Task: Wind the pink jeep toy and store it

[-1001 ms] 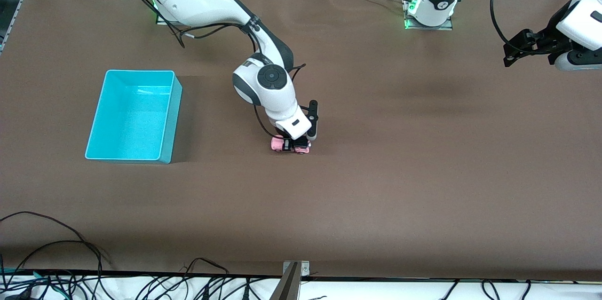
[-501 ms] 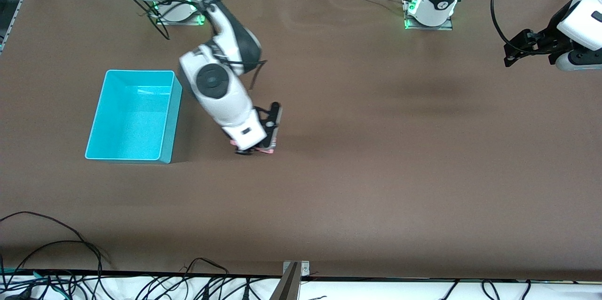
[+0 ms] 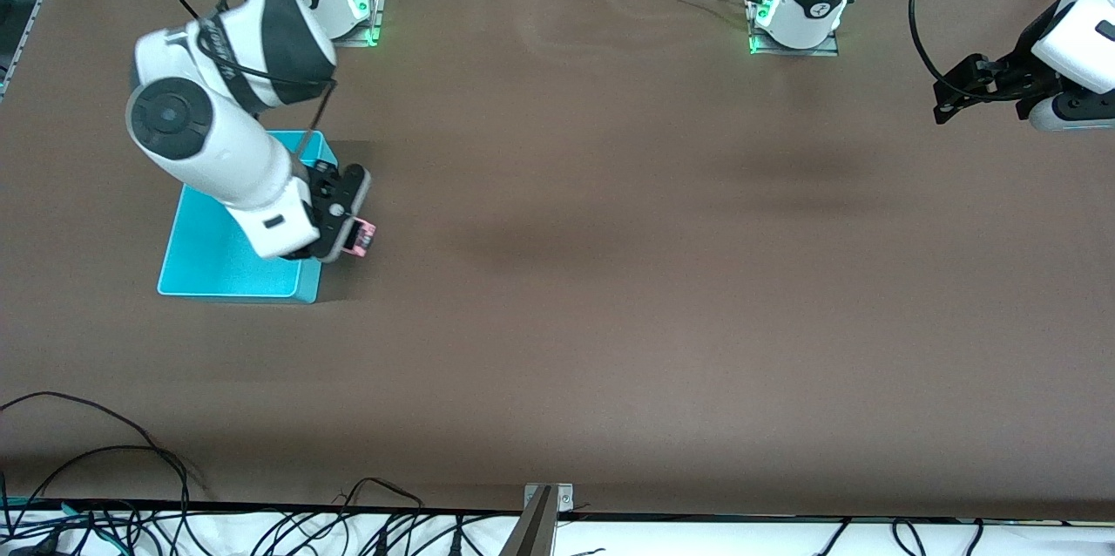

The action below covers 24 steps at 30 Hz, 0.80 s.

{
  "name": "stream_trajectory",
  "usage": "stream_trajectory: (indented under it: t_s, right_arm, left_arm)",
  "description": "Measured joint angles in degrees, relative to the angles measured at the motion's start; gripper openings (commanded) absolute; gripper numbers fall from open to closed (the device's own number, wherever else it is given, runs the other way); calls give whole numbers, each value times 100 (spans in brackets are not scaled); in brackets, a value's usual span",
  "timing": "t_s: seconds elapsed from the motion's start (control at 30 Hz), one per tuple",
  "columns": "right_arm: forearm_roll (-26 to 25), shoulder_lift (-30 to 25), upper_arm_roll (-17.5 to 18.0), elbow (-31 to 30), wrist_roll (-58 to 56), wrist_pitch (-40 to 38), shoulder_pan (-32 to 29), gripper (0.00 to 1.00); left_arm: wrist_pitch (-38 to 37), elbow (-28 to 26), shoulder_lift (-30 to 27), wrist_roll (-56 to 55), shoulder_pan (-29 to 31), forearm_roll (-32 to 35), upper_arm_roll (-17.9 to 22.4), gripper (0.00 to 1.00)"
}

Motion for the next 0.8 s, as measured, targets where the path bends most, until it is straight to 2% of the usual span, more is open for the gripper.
stream_trajectory:
  t_s: [0.13,0.4,0.6,0.8]
  right_arm:
    - [1,-558,-253,-761,-76,113,-161,0]
    - [73,-1445,-1265,-2430,-859,938,-214,0]
    - [605,-1436,-1840,-3237,-2321,1768,-245,0]
    - [1165,-1027,-1996,-3483,-3559,2189,-257,0]
  left_arm:
    - [0,4,0,0,0,0,0,100]
    - [0,6,0,0,0,0,0,100]
    - [-1,7,0,0,0,-1,0,100]
    - [-5,7,0,0,14,-1,6,100]
